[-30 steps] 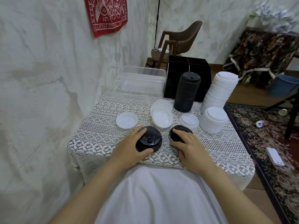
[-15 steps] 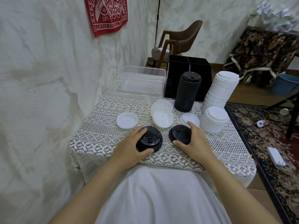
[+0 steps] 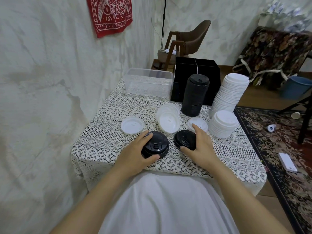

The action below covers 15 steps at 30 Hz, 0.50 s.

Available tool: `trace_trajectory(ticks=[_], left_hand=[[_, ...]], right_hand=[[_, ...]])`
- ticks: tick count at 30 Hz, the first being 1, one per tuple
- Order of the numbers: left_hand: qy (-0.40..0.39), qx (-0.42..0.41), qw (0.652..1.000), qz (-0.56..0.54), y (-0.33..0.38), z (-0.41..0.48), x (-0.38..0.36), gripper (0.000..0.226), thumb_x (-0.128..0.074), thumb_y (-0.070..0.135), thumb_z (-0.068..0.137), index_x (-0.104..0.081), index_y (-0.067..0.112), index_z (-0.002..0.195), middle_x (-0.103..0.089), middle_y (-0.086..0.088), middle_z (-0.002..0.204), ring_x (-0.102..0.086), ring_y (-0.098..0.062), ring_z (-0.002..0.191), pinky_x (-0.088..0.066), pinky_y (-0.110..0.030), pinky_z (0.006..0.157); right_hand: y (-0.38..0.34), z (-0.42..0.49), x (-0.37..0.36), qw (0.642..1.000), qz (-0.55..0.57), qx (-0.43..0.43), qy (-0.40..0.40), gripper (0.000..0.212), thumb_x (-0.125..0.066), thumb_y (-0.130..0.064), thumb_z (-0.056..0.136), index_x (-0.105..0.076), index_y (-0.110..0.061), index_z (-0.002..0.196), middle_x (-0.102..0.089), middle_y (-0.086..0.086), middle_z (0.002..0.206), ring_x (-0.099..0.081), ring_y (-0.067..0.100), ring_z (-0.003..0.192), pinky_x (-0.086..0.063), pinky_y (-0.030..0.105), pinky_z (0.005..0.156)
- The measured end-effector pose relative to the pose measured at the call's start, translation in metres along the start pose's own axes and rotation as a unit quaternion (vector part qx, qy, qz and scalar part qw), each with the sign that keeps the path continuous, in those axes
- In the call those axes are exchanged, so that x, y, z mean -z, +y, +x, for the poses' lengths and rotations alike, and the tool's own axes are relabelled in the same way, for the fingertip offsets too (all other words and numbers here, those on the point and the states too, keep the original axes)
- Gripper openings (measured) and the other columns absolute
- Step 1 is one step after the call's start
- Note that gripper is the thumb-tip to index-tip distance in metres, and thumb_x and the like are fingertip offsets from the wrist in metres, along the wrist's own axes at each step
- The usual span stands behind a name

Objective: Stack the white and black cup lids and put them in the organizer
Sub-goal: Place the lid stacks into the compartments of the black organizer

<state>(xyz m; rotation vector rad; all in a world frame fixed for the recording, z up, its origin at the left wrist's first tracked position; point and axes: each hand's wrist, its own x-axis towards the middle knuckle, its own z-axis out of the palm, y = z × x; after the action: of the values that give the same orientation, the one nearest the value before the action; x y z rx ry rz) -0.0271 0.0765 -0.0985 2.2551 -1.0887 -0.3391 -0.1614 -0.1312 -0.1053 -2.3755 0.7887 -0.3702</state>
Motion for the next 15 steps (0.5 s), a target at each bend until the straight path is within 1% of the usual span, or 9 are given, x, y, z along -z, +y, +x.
trace_trajectory(ticks=[2, 3, 5, 7, 9, 11, 12, 13, 15], left_hand=[[-0.001, -0.001, 1.000, 0.000, 0.001, 0.000, 0.000, 0.080, -0.067, 0.050, 0.083, -0.026, 0.035, 0.150, -0.015, 0.020, 0.158, -0.031, -0.010, 0.140, -0.032, -0.034, 0.113], [-0.002, -0.001, 1.000, 0.000, 0.001, 0.001, 0.000, 0.080, -0.067, 0.050, 0.084, -0.026, 0.035, 0.150, -0.015, 0.020, 0.158, -0.031, -0.010, 0.140, -0.032, -0.033, 0.112], [-0.003, -0.002, 1.000, -0.001, 0.001, 0.000, 0.000, 0.079, -0.067, 0.050, 0.084, -0.026, 0.035, 0.150, -0.015, 0.020, 0.158, -0.031, -0.010, 0.139, -0.032, -0.034, 0.112], [-0.005, -0.001, 1.000, -0.003, 0.001, 0.000, 0.001, 0.080, -0.067, 0.050, 0.084, -0.026, 0.035, 0.150, -0.014, 0.020, 0.158, -0.032, -0.009, 0.139, -0.033, -0.034, 0.112], [-0.005, -0.002, 1.000, -0.005, 0.002, -0.001, 0.001, 0.080, -0.067, 0.050, 0.083, -0.026, 0.035, 0.150, -0.014, 0.020, 0.158, -0.032, -0.009, 0.139, -0.033, -0.035, 0.112], [-0.005, -0.003, 1.000, -0.009, 0.002, -0.001, 0.001, 0.080, -0.067, 0.050, 0.083, -0.026, 0.034, 0.150, -0.014, 0.021, 0.158, -0.033, -0.009, 0.138, -0.035, -0.037, 0.111], [-0.006, -0.004, 1.000, -0.012, 0.002, -0.001, 0.001, 0.080, -0.068, 0.050, 0.083, -0.027, 0.034, 0.150, -0.014, 0.021, 0.157, -0.035, -0.009, 0.137, -0.036, -0.038, 0.110], [-0.005, -0.006, 1.000, -0.015, 0.003, -0.001, 0.001, 0.080, -0.068, 0.050, 0.083, -0.027, 0.033, 0.150, -0.015, 0.021, 0.156, -0.036, -0.009, 0.135, -0.038, -0.038, 0.108], [-0.002, -0.005, 1.000, -0.023, 0.003, -0.001, 0.001, 0.083, -0.070, 0.049, 0.081, -0.025, 0.032, 0.149, -0.022, 0.019, 0.154, -0.039, -0.009, 0.132, -0.039, -0.035, 0.107]], right_hand=[[0.002, -0.001, -0.001, 1.000, -0.011, -0.017, 0.019, 0.097, -0.072, -0.050, 0.080, -0.017, -0.018, 0.153, -0.031, 0.009, 0.151, -0.024, 0.026, 0.140, -0.022, 0.041, 0.116], [0.002, -0.002, -0.001, 1.000, -0.006, -0.021, 0.022, 0.097, -0.073, -0.050, 0.079, -0.019, -0.018, 0.153, -0.034, 0.009, 0.150, -0.026, 0.026, 0.138, -0.024, 0.040, 0.115], [0.004, -0.002, 0.000, 0.999, 0.035, -0.020, 0.023, 0.096, -0.077, -0.045, 0.077, -0.022, -0.021, 0.152, -0.041, 0.006, 0.145, -0.031, 0.023, 0.135, -0.029, 0.041, 0.113], [0.005, -0.003, 0.003, 0.995, 0.091, -0.014, 0.025, 0.092, -0.079, -0.037, 0.077, -0.025, -0.025, 0.150, -0.042, 0.003, 0.142, -0.036, 0.020, 0.133, -0.033, 0.040, 0.112], [0.004, -0.004, 0.008, 0.991, 0.133, 0.003, 0.030, 0.086, -0.079, -0.027, 0.079, -0.027, -0.024, 0.148, -0.042, 0.001, 0.141, -0.040, 0.016, 0.131, -0.036, 0.028, 0.107], [-0.001, -0.006, 0.014, 0.985, 0.169, 0.022, 0.038, 0.079, -0.077, -0.017, 0.081, -0.031, -0.025, 0.145, -0.045, -0.001, 0.137, -0.044, 0.011, 0.124, -0.035, 0.007, 0.094], [-0.004, -0.006, 0.017, 0.982, 0.183, 0.032, 0.042, 0.076, -0.076, -0.013, 0.081, -0.033, -0.027, 0.141, -0.046, -0.003, 0.135, -0.045, 0.009, 0.120, -0.033, 0.001, 0.088], [-0.008, -0.006, 0.020, 0.979, 0.193, 0.044, 0.044, 0.073, -0.076, -0.011, 0.081, -0.035, -0.030, 0.138, -0.046, -0.005, 0.134, -0.046, 0.007, 0.118, -0.032, 0.000, 0.086], [-0.018, -0.006, 0.024, 0.975, 0.208, 0.073, 0.030, 0.068, -0.076, -0.010, 0.081, -0.038, -0.034, 0.133, -0.046, -0.007, 0.132, -0.047, 0.006, 0.119, -0.035, 0.007, 0.094]])
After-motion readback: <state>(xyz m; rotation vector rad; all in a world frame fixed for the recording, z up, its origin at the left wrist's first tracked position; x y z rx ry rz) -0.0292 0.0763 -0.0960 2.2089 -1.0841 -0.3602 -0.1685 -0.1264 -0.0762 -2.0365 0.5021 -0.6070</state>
